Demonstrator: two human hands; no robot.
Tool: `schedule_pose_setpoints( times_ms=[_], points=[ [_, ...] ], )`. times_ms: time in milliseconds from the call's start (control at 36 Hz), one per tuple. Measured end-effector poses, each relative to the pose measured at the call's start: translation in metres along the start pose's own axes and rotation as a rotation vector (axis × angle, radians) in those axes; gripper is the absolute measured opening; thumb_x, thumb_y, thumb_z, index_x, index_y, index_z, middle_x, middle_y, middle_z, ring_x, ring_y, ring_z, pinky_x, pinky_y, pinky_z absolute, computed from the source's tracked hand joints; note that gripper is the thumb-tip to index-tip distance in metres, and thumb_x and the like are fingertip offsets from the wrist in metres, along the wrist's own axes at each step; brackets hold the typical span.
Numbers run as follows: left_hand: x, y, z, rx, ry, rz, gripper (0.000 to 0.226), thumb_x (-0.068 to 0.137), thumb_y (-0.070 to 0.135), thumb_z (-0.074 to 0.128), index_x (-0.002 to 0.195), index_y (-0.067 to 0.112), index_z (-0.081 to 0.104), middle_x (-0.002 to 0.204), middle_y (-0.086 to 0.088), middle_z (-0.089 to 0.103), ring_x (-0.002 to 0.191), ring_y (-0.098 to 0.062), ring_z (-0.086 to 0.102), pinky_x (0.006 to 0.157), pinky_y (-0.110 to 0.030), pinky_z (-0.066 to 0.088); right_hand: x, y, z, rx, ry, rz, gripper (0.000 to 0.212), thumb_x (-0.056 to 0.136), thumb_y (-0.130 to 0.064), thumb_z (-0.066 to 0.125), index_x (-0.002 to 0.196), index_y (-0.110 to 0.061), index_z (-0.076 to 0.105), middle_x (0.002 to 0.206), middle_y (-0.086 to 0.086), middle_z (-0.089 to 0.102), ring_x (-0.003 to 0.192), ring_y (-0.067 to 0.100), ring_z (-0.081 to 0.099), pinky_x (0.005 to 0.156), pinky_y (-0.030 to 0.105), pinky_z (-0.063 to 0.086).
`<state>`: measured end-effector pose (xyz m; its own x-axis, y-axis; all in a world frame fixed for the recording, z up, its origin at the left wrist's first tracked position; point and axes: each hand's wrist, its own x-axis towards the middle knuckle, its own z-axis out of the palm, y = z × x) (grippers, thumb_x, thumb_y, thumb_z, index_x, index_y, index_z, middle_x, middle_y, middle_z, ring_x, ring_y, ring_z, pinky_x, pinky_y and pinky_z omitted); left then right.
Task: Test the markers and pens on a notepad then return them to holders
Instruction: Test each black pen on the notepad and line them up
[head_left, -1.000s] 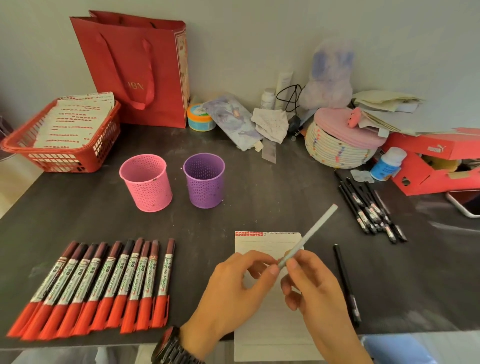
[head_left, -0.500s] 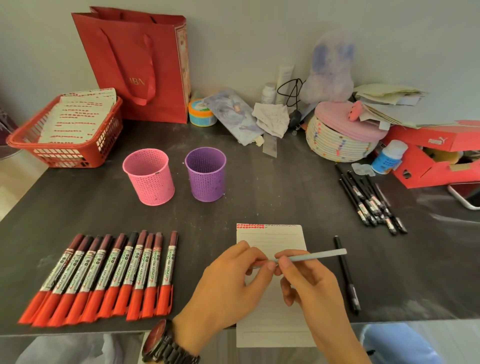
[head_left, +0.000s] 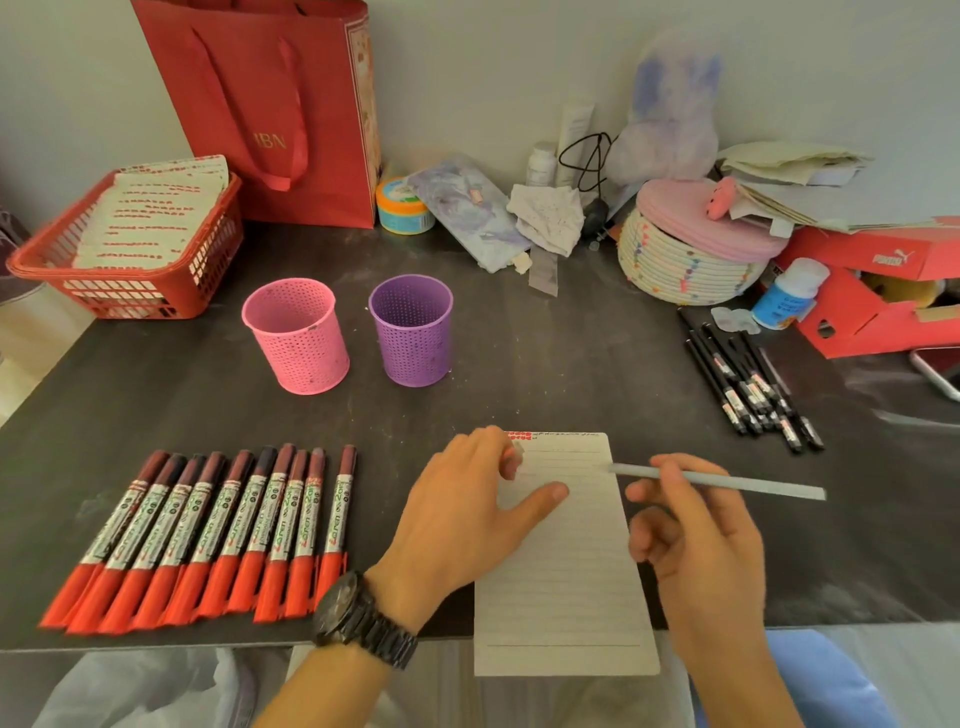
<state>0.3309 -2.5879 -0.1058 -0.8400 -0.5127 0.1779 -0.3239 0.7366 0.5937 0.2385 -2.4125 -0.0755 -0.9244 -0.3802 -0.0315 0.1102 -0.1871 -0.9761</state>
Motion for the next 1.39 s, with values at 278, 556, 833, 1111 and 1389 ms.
schedule_pose_setpoints(
  times_ms=[278,556,833,1111,1389],
  points=[
    [-0.001,-0.014,0.024,0.028,0.038,-0.059,0.028,0.087,0.052,0.06,0.096,0.037,0.039,0.094,0.025,0.046,0.091,-0.001,0.045,0.074,-0.017,0.034,0.024,-0.002,0.017,-0.036,-0.072,0.04,0.027,0.102,-0.021,0.055,0.077,-0.019,0.066,0.061,0.009,0.06,0.048,0.019,0.056,0.044,0.026,0.047],
    [-0.035,-0.012,0.022,0.009,0.087,-0.03,0.035,0.087,0.048,0.063,0.114,0.032,0.049,0.092,0.023,0.042,0.128,0.0,0.041,0.108,-0.031,0.039,0.057,0.033,0.054,-0.425,-0.12,-0.041,0.029,0.094,-0.039,0.068,0.074,-0.018,0.063,0.057,0.003,0.067,0.048,0.013,0.063,0.048,0.021,0.049],
    [-0.031,-0.012,0.019,0.0,0.117,-0.041,0.054,0.083,0.043,0.07,0.091,0.049,0.017,0.111,0.016,0.063,0.123,-0.002,0.043,0.096,-0.014,0.023,0.059,0.054,0.048,-0.553,-0.043,-0.18,0.033,0.088,-0.022,0.072,0.06,-0.016,0.056,0.046,-0.001,0.06,0.044,0.001,0.057,0.052,0.008,0.042],
    [-0.031,-0.011,0.02,0.008,0.108,-0.053,0.043,0.084,0.045,0.068,0.09,0.044,0.025,0.115,0.021,0.059,0.125,-0.002,0.045,0.099,-0.015,0.023,0.061,0.058,0.047,-0.608,-0.056,-0.201,0.03,0.087,-0.017,0.069,0.062,-0.009,0.054,0.049,0.003,0.061,0.045,-0.001,0.059,0.052,0.008,0.044],
    [-0.031,-0.016,0.022,0.029,0.061,-0.035,0.022,0.085,0.047,0.06,0.099,0.035,0.049,0.099,0.043,0.037,0.129,0.002,0.039,0.102,-0.002,0.003,0.062,0.059,0.047,-0.64,-0.076,-0.198,0.03,0.087,-0.022,0.069,0.064,-0.015,0.052,0.048,-0.003,0.061,0.048,0.006,0.064,0.052,0.013,0.048]
  ],
)
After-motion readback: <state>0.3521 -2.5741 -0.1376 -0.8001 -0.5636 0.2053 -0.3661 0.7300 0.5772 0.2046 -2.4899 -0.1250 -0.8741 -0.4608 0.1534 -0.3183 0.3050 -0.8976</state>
